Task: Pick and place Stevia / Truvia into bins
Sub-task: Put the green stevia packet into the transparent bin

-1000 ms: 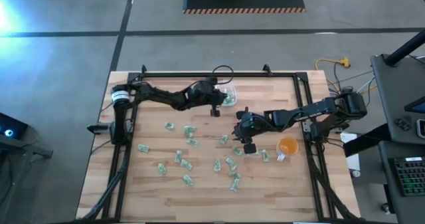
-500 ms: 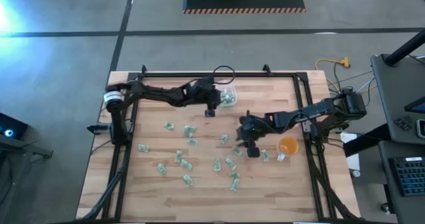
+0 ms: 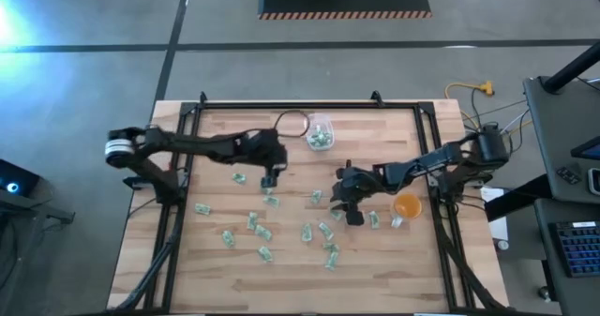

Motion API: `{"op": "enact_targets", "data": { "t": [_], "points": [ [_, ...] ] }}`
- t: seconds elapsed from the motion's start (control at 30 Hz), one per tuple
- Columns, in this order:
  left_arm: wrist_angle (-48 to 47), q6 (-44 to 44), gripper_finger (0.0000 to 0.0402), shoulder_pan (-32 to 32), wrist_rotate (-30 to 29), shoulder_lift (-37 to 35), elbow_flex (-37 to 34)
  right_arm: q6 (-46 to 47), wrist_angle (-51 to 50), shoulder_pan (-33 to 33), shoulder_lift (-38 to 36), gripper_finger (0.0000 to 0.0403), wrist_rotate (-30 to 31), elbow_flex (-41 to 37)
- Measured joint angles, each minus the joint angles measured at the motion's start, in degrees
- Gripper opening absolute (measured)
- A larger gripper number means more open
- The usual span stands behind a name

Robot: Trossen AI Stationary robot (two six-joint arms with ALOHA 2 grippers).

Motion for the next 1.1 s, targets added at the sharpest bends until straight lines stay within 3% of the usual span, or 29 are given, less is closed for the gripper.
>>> {"op": "enact_targets", "data": {
  "t": [0.37, 0.47, 0.67, 0.8, 0.93, 1.1],
  "points": [
    [1.2, -4.2, 0.0217, -2.7, -2.0, -22.3, -12.6, 0.6, -3.9, 0.0, 5.1, 0.0137, -1.1, 4.6],
    [1.1, -5.2, 0.0217, -2.7, -2.5, -27.7, -15.0, -0.1, -4.4, 0.0, 5.3, 0.011, -0.9, 4.8],
    [0.5, -6.7, 0.0217, -2.8, -2.6, -35.9, -18.9, -3.7, -4.8, 0.0, 5.0, 0.002, -1.2, 4.7],
    [-1.4, -6.7, 0.0217, -2.8, -2.6, -39.2, -21.1, -5.0, -5.0, 0.0, 4.7, 0.0012, -1.0, 4.9],
    [-2.8, -6.7, 0.0217, -2.8, -2.6, -40.8, -23.0, -7.7, -5.1, 0.2, 3.9, 0.0009, 5.4, 6.0],
    [-2.9, -6.7, 0.0217, -2.7, -2.6, -41.1, -23.9, -12.4, -4.8, 0.1, 3.1, 0.0009, 18.0, 8.1]
  ]
}}
